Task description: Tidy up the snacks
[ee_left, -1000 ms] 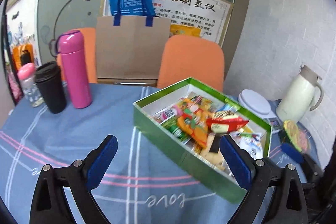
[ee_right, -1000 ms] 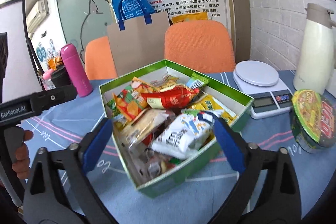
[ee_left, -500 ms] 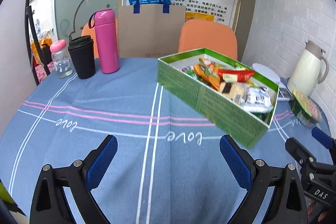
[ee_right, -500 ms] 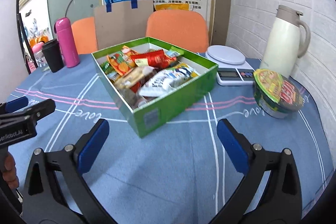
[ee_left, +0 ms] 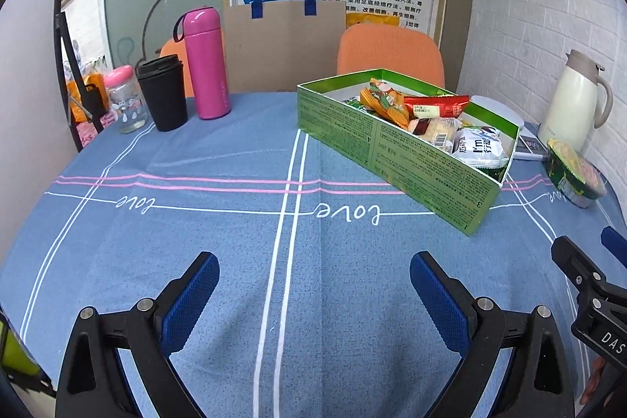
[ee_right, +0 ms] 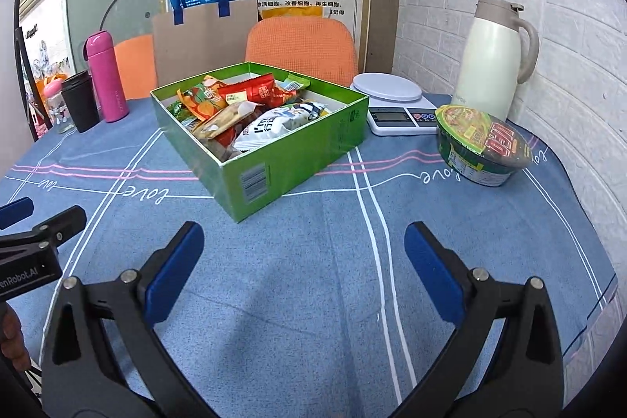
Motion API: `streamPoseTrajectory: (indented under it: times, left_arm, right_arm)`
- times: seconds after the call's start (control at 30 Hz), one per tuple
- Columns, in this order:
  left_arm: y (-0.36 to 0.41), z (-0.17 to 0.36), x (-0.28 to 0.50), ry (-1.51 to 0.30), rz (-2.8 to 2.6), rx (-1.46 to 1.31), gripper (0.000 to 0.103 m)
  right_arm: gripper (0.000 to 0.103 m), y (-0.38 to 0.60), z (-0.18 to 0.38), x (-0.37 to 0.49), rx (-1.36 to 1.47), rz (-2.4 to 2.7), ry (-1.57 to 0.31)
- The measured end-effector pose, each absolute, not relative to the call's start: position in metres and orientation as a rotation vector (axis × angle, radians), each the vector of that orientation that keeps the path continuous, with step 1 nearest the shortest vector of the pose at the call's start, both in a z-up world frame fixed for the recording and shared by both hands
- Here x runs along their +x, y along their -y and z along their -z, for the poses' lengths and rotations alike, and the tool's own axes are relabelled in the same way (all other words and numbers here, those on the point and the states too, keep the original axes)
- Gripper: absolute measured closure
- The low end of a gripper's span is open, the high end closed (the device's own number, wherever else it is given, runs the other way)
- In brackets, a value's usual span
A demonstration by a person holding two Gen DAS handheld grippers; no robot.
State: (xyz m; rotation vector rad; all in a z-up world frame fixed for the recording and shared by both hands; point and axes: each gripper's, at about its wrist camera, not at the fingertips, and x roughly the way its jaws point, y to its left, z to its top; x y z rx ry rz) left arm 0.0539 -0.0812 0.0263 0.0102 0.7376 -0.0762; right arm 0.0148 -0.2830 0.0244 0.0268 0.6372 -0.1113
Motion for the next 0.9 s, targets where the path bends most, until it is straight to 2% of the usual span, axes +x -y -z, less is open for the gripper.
streamPoseTrajectory:
  times: [0.9]
  left_arm:
    - [0.076,-0.026,0.037,-0.697,0.074,0.003,0.003]
  right_arm:
    - [0.001,0.276,-0.022,0.006,0.033,0.112,-0.644]
